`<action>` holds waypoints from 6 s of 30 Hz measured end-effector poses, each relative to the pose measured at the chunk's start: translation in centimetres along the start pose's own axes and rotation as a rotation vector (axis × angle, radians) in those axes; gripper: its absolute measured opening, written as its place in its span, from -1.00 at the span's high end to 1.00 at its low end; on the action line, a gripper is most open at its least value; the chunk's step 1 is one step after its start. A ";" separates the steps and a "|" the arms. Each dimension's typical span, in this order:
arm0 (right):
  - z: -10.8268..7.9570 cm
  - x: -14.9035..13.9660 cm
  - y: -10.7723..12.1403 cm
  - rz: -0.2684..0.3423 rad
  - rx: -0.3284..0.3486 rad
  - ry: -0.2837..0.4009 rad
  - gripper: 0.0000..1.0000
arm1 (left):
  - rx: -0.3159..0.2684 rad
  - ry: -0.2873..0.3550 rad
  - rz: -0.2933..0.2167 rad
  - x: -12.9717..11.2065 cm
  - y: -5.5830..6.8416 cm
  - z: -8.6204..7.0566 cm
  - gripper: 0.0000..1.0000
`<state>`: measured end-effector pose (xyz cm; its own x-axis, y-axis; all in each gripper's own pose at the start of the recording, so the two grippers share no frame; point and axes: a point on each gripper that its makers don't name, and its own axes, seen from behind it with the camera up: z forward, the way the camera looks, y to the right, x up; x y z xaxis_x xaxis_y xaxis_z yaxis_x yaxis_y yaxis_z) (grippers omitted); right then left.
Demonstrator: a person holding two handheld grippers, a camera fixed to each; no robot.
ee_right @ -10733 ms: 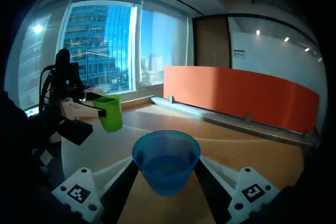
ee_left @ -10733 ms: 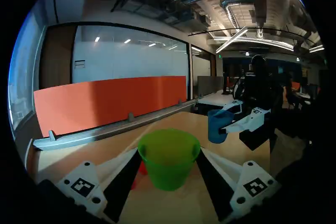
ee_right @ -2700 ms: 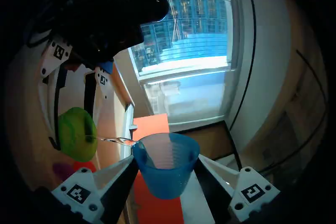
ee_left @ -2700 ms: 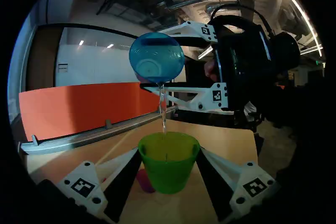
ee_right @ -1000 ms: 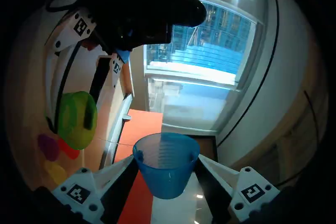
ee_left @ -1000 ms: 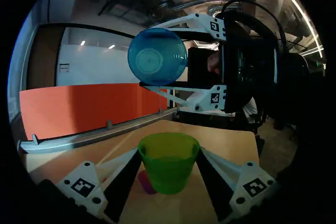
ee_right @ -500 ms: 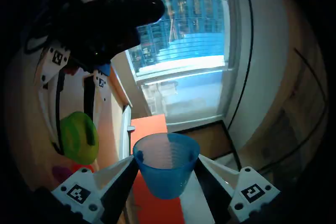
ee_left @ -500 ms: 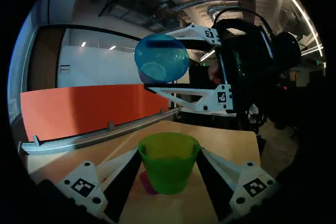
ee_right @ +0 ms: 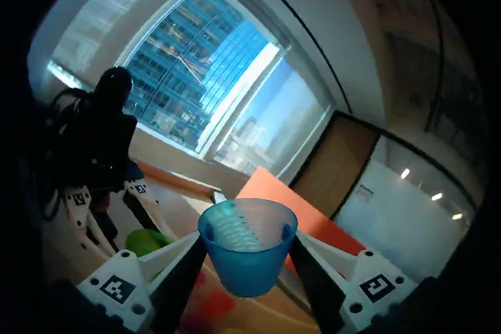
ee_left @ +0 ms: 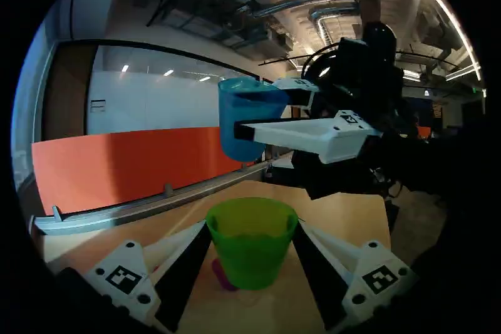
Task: Pour water
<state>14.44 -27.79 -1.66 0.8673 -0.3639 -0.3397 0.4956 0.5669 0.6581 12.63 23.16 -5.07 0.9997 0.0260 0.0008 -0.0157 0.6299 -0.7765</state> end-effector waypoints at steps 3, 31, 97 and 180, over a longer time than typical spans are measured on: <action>-0.3 0.1 -0.8 0.151 0.032 0.001 -0.74 | 0.003 -0.001 0.004 0.2 -0.1 -0.1 -0.72; -5.8 -7.3 0.1 0.413 0.029 -0.066 -0.75 | 0.134 -0.112 0.062 -3.0 -5.2 -2.2 -0.72; -6.2 -29.1 -7.8 0.378 0.294 -0.581 -0.77 | 0.096 -0.657 -0.008 -23.4 -11.0 -0.3 -0.73; -10.3 -34.4 -9.3 0.471 0.184 -0.651 -0.99 | 0.172 -0.606 -0.080 -22.7 -9.5 -6.2 -0.97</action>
<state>-19.57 -12.91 -3.03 0.7536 -0.5056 0.4201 0.0218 0.6579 0.7528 -9.81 11.76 -1.62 0.8092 0.3770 0.4506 0.0050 0.7625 -0.6470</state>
